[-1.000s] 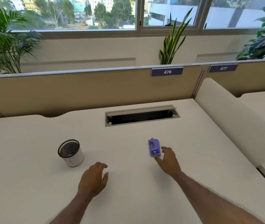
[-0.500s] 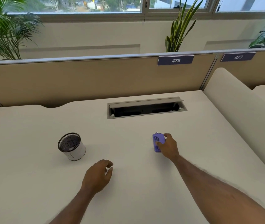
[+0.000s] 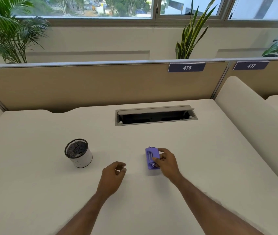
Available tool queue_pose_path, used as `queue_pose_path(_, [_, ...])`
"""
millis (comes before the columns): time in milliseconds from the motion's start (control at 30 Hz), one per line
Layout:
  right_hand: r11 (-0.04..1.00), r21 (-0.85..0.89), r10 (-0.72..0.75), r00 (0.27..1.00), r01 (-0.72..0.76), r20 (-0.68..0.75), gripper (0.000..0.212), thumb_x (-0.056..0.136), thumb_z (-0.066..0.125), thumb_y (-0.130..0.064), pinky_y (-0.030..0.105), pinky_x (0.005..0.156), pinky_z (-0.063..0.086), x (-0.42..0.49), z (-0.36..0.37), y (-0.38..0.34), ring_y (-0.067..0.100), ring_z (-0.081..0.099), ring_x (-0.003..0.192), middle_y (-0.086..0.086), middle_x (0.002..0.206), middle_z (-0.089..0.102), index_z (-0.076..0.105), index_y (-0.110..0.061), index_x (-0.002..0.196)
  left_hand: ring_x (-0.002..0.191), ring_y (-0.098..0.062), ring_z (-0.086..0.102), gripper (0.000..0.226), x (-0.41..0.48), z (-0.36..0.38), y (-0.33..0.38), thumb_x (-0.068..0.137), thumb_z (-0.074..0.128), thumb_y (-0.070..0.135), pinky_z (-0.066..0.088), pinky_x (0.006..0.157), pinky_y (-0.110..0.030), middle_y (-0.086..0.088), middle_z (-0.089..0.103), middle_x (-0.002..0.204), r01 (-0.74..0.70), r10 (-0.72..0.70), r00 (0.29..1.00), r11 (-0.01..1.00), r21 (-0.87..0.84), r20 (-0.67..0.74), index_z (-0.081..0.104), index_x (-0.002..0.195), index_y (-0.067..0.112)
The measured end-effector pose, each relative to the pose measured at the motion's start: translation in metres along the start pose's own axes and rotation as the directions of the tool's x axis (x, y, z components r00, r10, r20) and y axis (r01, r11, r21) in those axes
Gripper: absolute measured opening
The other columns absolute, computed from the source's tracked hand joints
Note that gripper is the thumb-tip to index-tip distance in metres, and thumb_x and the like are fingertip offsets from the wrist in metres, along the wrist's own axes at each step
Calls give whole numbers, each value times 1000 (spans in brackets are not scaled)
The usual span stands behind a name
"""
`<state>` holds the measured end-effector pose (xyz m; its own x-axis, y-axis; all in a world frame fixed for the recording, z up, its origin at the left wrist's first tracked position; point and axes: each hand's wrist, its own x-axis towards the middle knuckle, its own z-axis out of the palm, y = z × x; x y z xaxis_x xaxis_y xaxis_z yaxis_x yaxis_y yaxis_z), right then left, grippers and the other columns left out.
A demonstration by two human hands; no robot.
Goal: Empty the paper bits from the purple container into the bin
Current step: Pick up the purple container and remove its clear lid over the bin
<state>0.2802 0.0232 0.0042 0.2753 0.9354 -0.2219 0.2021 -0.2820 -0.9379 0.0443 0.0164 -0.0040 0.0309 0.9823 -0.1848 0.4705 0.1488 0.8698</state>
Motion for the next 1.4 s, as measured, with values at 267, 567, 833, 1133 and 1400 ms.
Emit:
queue_pose_path(267, [984, 147, -137, 965, 106, 225, 37, 85, 67, -1, 27, 65, 57, -46, 42, -28, 21, 71, 76, 14, 89, 70, 58, -15, 119, 100, -33, 71, 29, -6, 6, 38, 99, 52, 23, 60, 81, -44, -14, 70, 117, 282, -209, 959, 735, -617, 190, 57, 125, 14])
queue_pose_path(567, [959, -26, -267, 928, 283, 261, 39, 80, 73, -11, 23, 65, 55, -57, 72, -49, 7, 57, 63, 1, 83, 65, 60, -32, 110, 101, -31, 70, 37, -15, -16, 26, 98, 49, 5, 59, 83, -48, -15, 69, 120, 160, -213, 977, 727, -667, 2, 52, 134, 15])
queue_pose_path(833, [965, -85, -219, 938, 249, 269, 41, 84, 72, -26, 23, 75, 53, -58, 117, -63, 15, 62, 90, -2, 110, 61, 58, -18, 122, 96, -29, 70, 37, -18, -56, 8, 98, 49, 3, 58, 83, -46, -14, 70, 117, 123, -263, 959, 717, -686, -103, 53, 133, 12])
queue_pose_path(1133, [975, -74, -174, 930, 208, 324, 55, 76, 79, -33, 30, 78, 58, -61, 156, -71, 15, 65, 88, 1, 109, 67, 60, -12, 123, 99, -28, 67, 32, -21, -76, -4, 101, 42, 20, 56, 65, -37, -12, 68, 119, 133, -335, 939, 552, -823, -73, 60, 127, 18])
queue_pose_path(1400, [869, -140, -395, 837, 474, 377, 48, 73, 78, -28, 7, 65, 46, -76, 177, -85, 4, 56, 85, -7, 106, 54, 60, -28, 118, 117, -36, 61, 48, -12, -87, -6, 92, 56, 43, 57, 80, -45, -15, 61, 130, 87, -277, 957, 570, -817, -91, 56, 134, 19])
